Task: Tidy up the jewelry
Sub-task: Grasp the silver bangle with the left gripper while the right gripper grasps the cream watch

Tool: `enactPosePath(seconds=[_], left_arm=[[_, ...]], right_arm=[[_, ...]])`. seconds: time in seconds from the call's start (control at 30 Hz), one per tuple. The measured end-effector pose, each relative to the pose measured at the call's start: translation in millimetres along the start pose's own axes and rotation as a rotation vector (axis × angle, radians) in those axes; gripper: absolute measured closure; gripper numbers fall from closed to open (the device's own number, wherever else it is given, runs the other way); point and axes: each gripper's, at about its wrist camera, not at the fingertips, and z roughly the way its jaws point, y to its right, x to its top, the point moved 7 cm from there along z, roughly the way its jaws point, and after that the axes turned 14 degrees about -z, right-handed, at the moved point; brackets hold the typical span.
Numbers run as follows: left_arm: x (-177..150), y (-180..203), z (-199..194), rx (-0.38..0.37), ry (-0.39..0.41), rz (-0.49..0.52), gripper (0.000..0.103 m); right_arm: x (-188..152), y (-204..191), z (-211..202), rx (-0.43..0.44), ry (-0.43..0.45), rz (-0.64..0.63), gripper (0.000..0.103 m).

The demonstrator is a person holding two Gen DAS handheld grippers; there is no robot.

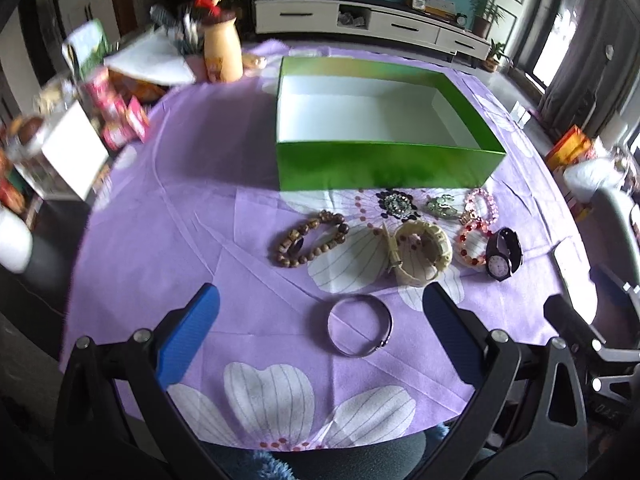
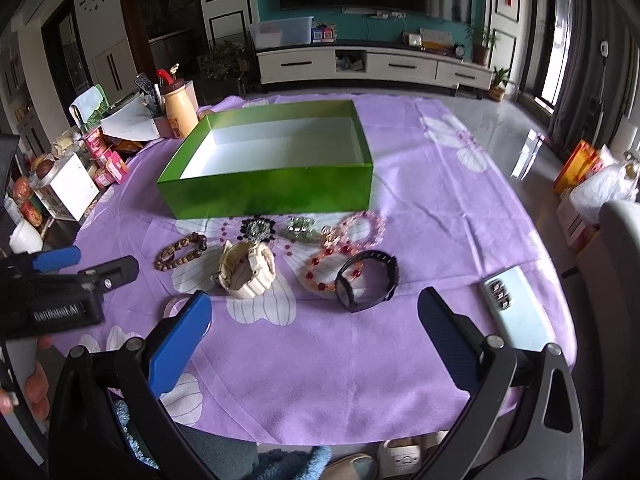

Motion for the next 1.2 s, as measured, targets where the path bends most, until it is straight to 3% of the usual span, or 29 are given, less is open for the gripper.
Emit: enactPosePath(seconds=[0.13,0.4,0.5,0.67,0.8,0.97,1.2], left_arm=[[-0.7,-12.8,16.7,-0.044,-0.050,-0.043,0.002],[-21.3,-8.1,40.8,-0.025,-0.065,0.096,0.004],[-27.8,-8.2,51.2,-0.016,-0.080,0.142,0.019],[-39.7,-10.2,76.6,0.006,-0.133,0.194,0.058],[-41.9,0.0,76.5,-0.001,-0.101,0.263,0.066],[-42.7,4.1,75.8,-0.026,-0.084,0.310,0.081],[-46.2,6.3,75.6,-0.091,-0.074,0.351,0.093]], right_arm=[[-9.7,7.5,16.1,0.029,-0.010,0.054,0.001],[-19.1,12.4,25.3,0.062,0.009,0.092,0.004],[-20.7,3.4,30.8,0.113,0.025,0.095,0.014],[-12.7,-16.3,51.1,0.175,0.028,0.065,0.033],[-2.9,-29.6,69.6,0.189,0.019,0.014,0.045],[9.5,-39.0,88.7,0.181,0.007,-0.039,0.051],[11.7,-48.9,113.3,0.175,-0.040,-0.076,0.063]])
